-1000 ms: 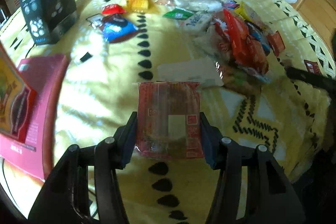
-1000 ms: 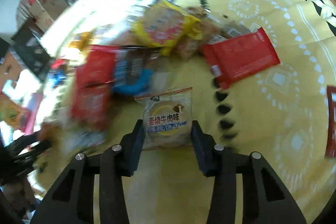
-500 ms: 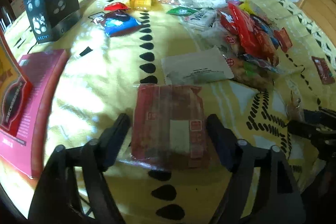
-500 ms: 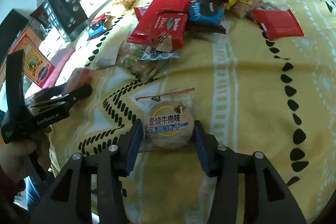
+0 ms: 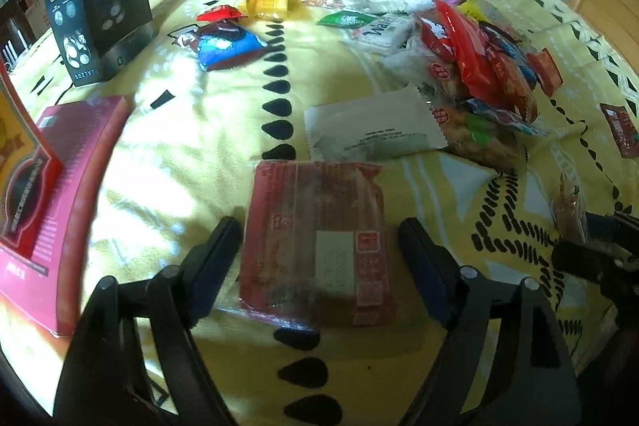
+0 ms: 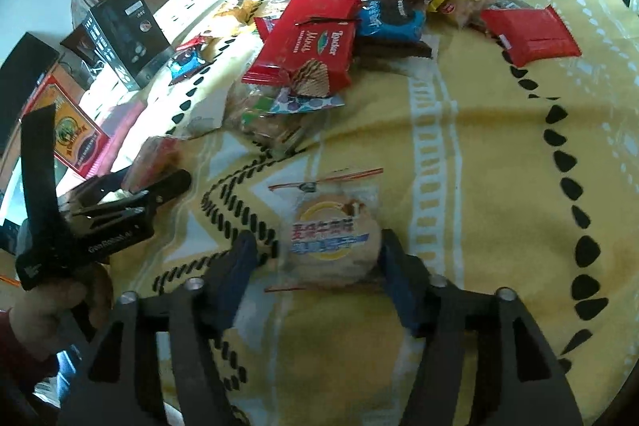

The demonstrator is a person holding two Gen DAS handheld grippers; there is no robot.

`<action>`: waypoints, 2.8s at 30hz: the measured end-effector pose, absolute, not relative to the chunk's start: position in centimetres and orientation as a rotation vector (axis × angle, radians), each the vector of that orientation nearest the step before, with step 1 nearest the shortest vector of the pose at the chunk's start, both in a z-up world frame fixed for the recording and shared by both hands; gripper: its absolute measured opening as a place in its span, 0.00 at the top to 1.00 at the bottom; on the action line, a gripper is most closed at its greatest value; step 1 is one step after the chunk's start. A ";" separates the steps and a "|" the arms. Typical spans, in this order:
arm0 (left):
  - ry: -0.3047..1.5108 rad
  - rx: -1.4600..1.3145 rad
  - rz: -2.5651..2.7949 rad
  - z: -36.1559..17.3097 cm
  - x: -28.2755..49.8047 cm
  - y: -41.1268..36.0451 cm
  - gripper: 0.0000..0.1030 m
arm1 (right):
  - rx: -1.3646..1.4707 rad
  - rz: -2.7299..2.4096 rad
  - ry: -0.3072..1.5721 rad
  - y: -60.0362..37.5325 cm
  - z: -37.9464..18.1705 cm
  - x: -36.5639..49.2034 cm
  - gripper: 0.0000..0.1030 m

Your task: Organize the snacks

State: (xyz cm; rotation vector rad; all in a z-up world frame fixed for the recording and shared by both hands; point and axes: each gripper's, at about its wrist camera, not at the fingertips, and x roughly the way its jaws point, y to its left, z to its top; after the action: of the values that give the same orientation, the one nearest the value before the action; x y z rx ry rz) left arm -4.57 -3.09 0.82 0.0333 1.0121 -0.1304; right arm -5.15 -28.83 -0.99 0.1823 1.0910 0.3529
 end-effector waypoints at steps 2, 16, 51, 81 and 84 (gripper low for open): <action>1.020 0.034 -0.130 0.8 -4.5 -3.1 0.17 | 0.217 0.380 1.082 -28.7 -1.1 -5.2 0.20; 1.037 0.025 -0.126 0.8 -4.5 -3.1 0.14 | 0.308 0.441 0.985 -28.6 -1.5 -5.7 0.01; 1.028 0.019 -0.127 1.0 -4.8 -3.0 0.14 | 0.233 0.409 0.962 -26.8 0.6 -6.1 0.36; 0.744 -0.031 -0.111 13.8 -7.0 0.1 0.95 | -0.025 0.462 0.493 -20.1 16.6 -9.1 0.57; 0.693 -0.094 -0.112 16.0 -7.7 1.7 0.95 | -0.046 0.477 0.414 -19.5 18.8 -10.4 0.57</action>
State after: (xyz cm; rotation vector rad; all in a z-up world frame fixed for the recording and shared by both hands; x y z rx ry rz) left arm -7.70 1.66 15.97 -0.0942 0.6926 -0.1122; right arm -10.35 -19.48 18.84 -0.0455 0.4139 0.4767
